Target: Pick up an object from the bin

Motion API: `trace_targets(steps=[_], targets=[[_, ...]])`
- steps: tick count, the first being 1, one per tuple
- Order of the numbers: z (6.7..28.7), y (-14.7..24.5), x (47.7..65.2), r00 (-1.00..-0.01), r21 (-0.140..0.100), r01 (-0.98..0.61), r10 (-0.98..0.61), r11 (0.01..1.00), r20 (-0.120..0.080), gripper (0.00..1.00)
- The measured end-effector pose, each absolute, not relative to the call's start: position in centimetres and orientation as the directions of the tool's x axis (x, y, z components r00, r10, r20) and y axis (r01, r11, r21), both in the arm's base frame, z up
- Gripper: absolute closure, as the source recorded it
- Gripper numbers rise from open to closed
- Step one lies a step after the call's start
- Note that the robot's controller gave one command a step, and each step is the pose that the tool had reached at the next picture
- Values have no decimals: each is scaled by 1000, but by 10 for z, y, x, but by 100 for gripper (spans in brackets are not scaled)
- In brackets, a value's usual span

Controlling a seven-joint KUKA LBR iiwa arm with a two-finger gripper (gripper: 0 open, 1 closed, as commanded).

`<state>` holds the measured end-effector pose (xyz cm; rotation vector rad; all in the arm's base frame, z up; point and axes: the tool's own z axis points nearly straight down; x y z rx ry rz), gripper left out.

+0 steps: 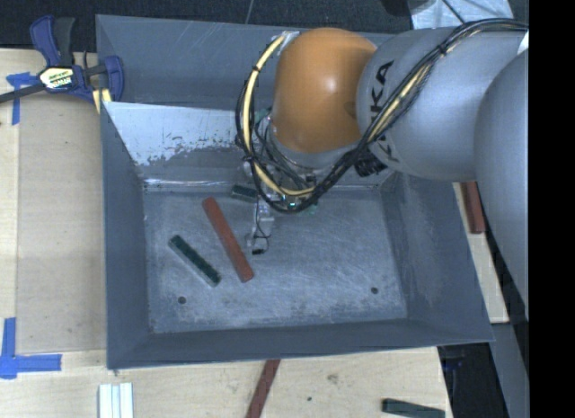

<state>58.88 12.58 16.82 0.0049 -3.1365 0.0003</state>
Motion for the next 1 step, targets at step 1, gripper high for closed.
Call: trace_targets(steps=[1], targets=[[173, 125, 591, -1000, 1, 0, 0, 1000, -3, 0]])
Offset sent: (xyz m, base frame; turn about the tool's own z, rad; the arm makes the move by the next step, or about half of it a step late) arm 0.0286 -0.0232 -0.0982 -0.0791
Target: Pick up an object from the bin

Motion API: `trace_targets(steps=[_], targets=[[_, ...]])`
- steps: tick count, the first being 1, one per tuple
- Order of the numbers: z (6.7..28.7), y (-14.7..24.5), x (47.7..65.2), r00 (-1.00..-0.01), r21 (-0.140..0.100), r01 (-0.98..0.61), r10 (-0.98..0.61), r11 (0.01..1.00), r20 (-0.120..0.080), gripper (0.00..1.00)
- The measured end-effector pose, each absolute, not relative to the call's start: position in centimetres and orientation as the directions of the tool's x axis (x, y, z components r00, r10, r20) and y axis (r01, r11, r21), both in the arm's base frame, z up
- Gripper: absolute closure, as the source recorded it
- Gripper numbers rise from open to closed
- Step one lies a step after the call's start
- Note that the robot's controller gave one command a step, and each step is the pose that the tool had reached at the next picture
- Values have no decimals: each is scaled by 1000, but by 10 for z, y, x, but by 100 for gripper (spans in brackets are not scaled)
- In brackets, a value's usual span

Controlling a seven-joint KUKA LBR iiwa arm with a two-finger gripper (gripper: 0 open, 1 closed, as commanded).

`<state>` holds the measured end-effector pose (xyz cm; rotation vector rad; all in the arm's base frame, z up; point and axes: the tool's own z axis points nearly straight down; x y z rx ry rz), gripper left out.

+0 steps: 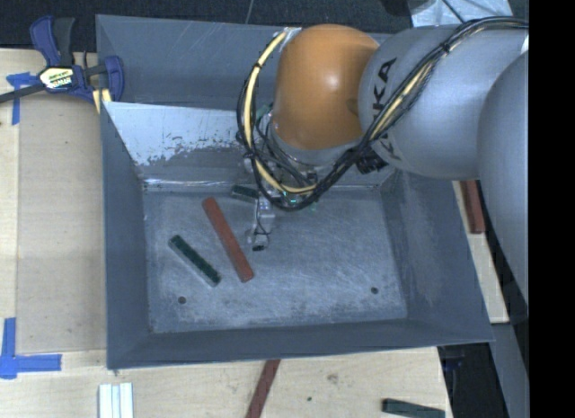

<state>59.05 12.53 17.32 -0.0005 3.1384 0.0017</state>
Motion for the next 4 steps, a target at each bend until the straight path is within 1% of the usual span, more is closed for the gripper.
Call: trace_targets(steps=[1, 2, 3, 4], targets=[[74, 102, 622, -997, 2, -80, -80, 997, -16, 100], [71, 102, 619, -997, 0, -80, -80, 997, -6, 0], [71, 102, 619, -997, 1, -80, -80, 997, -5, 0], [83, 203, 606, -979, 1, -206, -206, 979, -5, 100]])
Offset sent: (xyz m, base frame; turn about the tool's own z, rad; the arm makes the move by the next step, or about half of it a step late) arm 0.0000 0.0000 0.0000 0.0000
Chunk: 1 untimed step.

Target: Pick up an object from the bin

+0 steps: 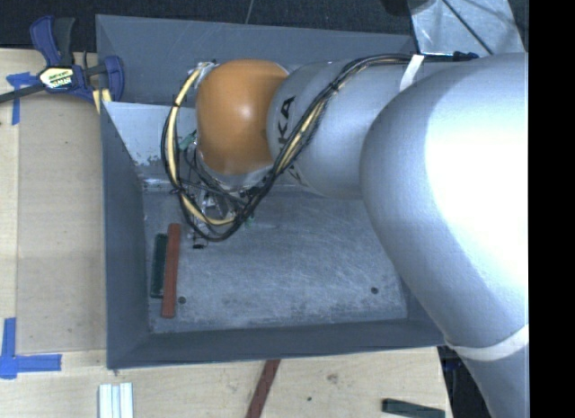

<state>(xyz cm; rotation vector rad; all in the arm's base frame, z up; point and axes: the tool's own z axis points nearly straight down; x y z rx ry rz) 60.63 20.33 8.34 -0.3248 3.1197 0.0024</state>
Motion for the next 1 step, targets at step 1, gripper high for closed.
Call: trace_targets(steps=[1], targets=[[83, 203, 606, -979, 1, -205, -205, 979, -5, 100]])
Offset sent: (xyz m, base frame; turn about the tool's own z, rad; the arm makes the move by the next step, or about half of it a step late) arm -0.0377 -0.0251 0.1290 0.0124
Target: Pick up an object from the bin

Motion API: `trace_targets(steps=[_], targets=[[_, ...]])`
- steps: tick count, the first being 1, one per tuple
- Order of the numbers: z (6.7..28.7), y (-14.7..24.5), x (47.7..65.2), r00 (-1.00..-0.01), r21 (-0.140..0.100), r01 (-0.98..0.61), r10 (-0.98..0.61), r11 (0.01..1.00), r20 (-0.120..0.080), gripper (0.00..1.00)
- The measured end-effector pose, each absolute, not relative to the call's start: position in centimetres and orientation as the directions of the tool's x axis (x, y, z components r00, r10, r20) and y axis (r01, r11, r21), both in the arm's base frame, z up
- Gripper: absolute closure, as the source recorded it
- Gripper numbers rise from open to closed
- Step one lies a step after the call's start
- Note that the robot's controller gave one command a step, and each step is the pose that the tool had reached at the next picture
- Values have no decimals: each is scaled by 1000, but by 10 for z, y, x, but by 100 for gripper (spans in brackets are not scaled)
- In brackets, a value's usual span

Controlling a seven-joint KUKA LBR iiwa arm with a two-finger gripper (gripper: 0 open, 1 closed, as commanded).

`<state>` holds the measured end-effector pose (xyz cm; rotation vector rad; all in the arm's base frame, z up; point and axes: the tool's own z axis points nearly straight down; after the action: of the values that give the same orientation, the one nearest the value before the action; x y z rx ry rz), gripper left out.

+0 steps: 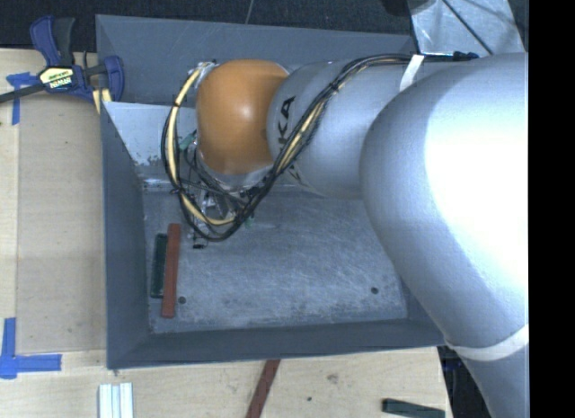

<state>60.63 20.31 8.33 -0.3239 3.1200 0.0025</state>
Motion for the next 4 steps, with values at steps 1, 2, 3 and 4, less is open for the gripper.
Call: trace_targets(steps=[1, 2, 3, 4], targets=[[137, 192, 588, -980, 0, -200, -200, 980, 2, 100], [196, 155, 591, -951, 0, -310, -310, 951, -3, 100], [197, 148, 572, -948, -2, -318, -318, 948, -15, 100], [153, 178, 579, -932, 0, -363, -363, 932, -5, 0]])
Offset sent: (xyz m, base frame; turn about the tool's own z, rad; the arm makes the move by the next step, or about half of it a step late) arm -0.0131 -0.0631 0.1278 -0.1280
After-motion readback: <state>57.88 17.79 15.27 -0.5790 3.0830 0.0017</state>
